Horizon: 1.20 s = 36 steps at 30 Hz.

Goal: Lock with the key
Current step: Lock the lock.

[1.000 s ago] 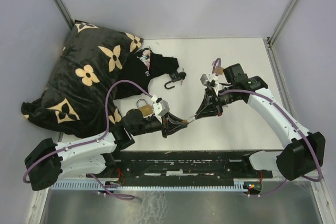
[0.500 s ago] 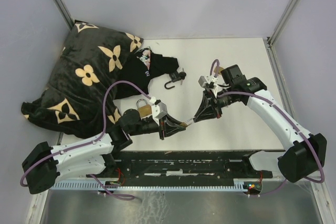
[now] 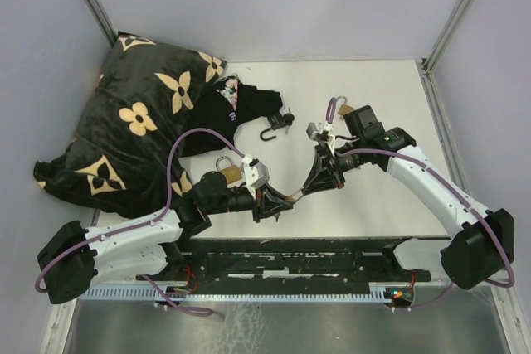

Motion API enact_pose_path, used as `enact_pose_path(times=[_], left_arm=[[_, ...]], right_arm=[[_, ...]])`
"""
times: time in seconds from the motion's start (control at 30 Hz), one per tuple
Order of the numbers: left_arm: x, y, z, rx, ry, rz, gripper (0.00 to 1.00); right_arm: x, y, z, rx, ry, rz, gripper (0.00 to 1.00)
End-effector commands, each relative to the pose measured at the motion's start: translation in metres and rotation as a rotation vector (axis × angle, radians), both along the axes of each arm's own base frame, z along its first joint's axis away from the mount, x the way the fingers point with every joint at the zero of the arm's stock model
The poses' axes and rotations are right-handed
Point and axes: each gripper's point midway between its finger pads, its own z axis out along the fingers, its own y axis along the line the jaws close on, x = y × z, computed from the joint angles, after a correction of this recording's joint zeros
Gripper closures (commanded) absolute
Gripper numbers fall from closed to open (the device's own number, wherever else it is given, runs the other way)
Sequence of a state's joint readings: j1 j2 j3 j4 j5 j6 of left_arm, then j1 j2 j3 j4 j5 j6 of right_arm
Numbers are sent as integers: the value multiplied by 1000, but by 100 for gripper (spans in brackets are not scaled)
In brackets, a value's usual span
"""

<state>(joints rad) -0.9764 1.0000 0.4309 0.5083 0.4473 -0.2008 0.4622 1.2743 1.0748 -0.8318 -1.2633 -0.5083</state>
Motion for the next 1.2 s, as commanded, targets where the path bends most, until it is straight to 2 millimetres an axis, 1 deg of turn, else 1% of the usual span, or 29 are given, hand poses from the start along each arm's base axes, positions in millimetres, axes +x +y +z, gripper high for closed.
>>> enact_pose_path(times=[0.0,0.13,0.23,0.33,0.4,0.5,0.63,0.77,0.87,1.0,1.17], left_arm=[[-7,-5,98,-292,-179,-39,97],[-10,-4,110,-331,-183,-50,97],[-13,1,119,-368,-201,-50,97],[-18,8,122,-385,-212,-58,97],[-23,10,120,-379,-206,-89,97],[-26,10,111,-351,-177,-116,97],[-33,5,111,-354,-146,-176,97],[-30,-4,106,-321,-116,-203,97],[-24,-9,107,-308,-120,-187,97],[-13,-8,116,-322,-152,-128,97],[-5,-3,133,-360,-191,-62,97]], right_arm=[[4,15,-1,5,-44,30,98],[2,17,-5,-11,-38,43,98],[3,17,-7,-27,-41,39,98],[5,17,-5,-33,-62,36,98],[6,14,-4,-39,-95,36,98],[0,11,-2,-22,-118,65,98],[-10,9,-1,5,-143,118,98],[-30,4,4,59,-182,211,99],[-37,4,3,62,-193,245,98],[-34,8,-4,26,-163,247,98],[-18,18,-15,-35,-111,167,98]])
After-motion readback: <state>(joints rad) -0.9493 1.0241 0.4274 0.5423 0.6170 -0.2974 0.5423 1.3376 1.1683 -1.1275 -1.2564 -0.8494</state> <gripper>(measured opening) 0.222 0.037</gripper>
